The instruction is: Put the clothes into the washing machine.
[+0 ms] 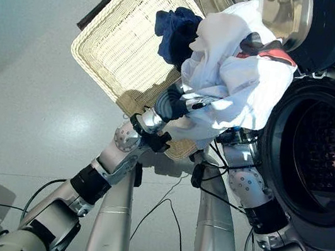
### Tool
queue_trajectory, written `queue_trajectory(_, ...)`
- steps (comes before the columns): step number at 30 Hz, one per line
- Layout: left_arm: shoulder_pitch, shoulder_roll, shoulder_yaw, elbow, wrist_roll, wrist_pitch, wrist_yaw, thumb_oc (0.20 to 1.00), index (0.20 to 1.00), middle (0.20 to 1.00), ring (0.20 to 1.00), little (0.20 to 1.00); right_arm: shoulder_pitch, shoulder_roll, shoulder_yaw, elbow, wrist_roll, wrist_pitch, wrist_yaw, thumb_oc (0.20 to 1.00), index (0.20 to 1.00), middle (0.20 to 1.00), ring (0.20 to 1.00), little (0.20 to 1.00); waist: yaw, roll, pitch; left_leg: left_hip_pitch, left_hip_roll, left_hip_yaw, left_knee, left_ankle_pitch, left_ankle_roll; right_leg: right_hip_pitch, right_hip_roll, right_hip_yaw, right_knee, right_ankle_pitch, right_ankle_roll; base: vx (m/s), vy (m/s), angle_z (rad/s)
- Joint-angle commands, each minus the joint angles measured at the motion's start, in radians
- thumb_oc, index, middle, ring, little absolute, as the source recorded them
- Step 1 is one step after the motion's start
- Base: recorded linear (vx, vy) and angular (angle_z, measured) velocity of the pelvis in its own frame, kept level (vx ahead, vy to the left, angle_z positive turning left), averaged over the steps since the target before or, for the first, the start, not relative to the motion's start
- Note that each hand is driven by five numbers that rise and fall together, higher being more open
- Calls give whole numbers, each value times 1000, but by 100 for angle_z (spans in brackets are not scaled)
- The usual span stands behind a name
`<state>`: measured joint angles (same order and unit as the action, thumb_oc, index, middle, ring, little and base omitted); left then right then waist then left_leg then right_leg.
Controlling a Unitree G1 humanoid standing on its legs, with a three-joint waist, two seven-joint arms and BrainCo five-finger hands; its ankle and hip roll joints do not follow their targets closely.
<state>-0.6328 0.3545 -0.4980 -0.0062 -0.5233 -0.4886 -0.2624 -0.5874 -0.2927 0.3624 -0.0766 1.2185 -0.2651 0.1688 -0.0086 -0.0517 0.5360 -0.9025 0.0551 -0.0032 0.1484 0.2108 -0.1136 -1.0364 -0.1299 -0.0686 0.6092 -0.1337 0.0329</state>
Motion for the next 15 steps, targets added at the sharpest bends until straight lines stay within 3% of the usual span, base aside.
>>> queue_trajectory(1, -66, -27, -18, -93, 49, -12, 42, 200, 200, 200, 200, 200, -8, 19, 76, -128, 47, 39, 126, 200, 200, 200, 200, 200, -19, 28, -16, -18, -81, 21, 100, -92, 24, 77, 36, -87, -362, 311, 106, 0, 0, 0)
queue_trajectory(2, -64, -26, -18, -88, 72, -6, 78, 382, 382, 382, 382, 382, -4, 23, 78, -126, 69, 43, 144, 200, 200, 200, 200, 200, -18, 27, -16, -20, -81, 20, 98, -91, 25, 77, 37, -88, -363, 311, 106, 0, 0, 0)
queue_trajectory(3, -61, -24, -19, -78, 107, 7, 128, 1000, 1000, 1000, 1000, 1000, 2, 30, 78, -124, 93, 47, 162, 200, 200, 200, 200, 200, -18, 26, -16, -19, -81, 19, 96, -90, 25, 78, 37, -89, -365, 312, 107, 0, 0, 0)
queue_trajectory(4, -52, -22, -17, -76, 144, 24, 194, 1000, 1000, 1000, 1000, 1000, 6, 36, 79, -126, 124, 48, 176, 200, 200, 200, 200, 200, -16, 26, -16, -23, -83, 16, 99, -91, 26, 76, 36, -90, -365, 313, 106, 0, 0, 0)
queue_trajectory(8, -42, -15, -8, -61, 203, 10, 299, 1000, 1000, 1000, 1000, 1000, 11, 44, 72, -121, 173, 52, 203, 200, 200, 200, 200, 200, -12, 29, -16, -27, -83, 15, 101, -90, 26, 73, 35, -92, -363, 312, 108, 0, 0, 0)
queue_trajectory(9, -39, -8, -2, -45, 269, 0, 372, 1000, 1000, 1000, 1000, 1000, 13, 50, 67, -116, 205, 49, 221, 200, 200, 200, 200, 200, -10, 30, -16, -26, -81, 15, 98, -89, 26, 73, 32, -95, -362, 311, 109, 0, 0, 0)
queue_trajectory(15, -18, 25, 27, -24, 395, 20, 538, 1000, 1000, 1000, 1000, 1000, 21, 46, 32, -108, 275, 23, 262, 200, 200, 200, 200, 200, -2, 33, -16, -22, -80, 11, 97, -88, 25, 81, 28, -103, -364, 311, 111, 0, 0, 0)
